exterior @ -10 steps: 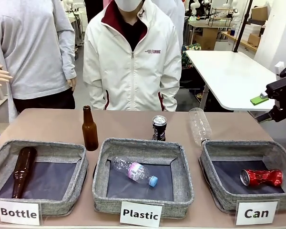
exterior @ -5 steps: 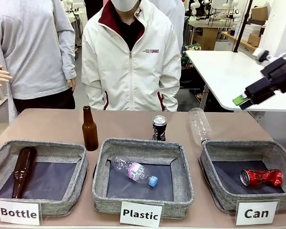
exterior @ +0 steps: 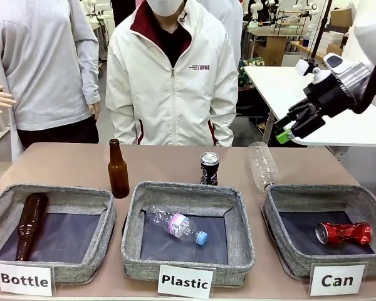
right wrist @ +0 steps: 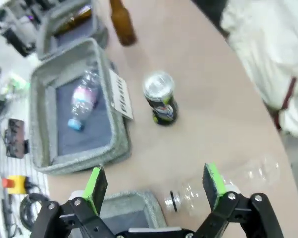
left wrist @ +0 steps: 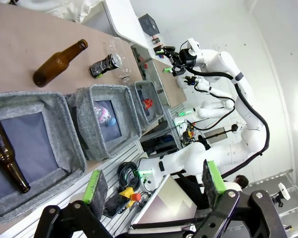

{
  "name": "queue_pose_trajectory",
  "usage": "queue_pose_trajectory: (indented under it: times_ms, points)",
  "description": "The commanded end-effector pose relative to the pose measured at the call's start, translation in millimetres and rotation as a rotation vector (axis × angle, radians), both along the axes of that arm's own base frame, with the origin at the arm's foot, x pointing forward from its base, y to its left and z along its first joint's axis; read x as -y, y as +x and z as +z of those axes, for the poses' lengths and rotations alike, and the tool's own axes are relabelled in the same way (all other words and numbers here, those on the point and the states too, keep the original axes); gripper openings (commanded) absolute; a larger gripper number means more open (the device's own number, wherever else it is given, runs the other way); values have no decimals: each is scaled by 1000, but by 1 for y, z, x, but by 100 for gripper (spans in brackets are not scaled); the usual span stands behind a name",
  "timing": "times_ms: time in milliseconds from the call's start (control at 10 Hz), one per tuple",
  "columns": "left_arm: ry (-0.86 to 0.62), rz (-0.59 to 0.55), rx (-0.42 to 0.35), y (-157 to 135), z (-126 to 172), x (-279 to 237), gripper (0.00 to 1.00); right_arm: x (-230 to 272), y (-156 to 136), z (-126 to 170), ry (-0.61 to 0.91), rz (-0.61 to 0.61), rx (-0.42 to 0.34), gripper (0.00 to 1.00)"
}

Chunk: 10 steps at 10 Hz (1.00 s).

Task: Sort the can waste into the basket.
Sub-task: Pick up the can waste from the table and place it in the right Fabric basket.

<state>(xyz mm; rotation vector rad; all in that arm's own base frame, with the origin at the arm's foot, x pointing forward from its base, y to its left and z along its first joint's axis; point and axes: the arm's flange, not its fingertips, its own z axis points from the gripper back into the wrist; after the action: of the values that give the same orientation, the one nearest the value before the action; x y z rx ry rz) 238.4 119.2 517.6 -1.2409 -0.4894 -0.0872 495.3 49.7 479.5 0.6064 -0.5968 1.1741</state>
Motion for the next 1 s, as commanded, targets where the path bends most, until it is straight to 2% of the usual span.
queue_pose_trajectory:
  times_ms: [0, 200, 300, 500, 700, 800, 900]
  points:
    - [0, 5, 0, -1, 1, -2, 100, 5, 0, 5, -61, -44, 0, 100]
    - [0, 5, 0, -1, 1, -2, 100, 5, 0, 5, -61, -44, 0, 100]
    - [0, 5, 0, -1, 1, -2, 100, 3, 1, -1, -14, -3, -1, 100]
    - [0, 5, 0, -1, 1, -2, 100, -7, 23, -29, 74, 101, -7, 100]
    - [0, 5, 0, -1, 1, -2, 100, -23, 40, -45, 90, 63, 92, 100]
    - [0, 5, 0, -1, 1, -2, 100, -38, 47, -54, 103, 113, 142, 100]
    - [0, 5, 0, -1, 1, -2, 100, -52, 58, -65, 61, 124, 153, 100]
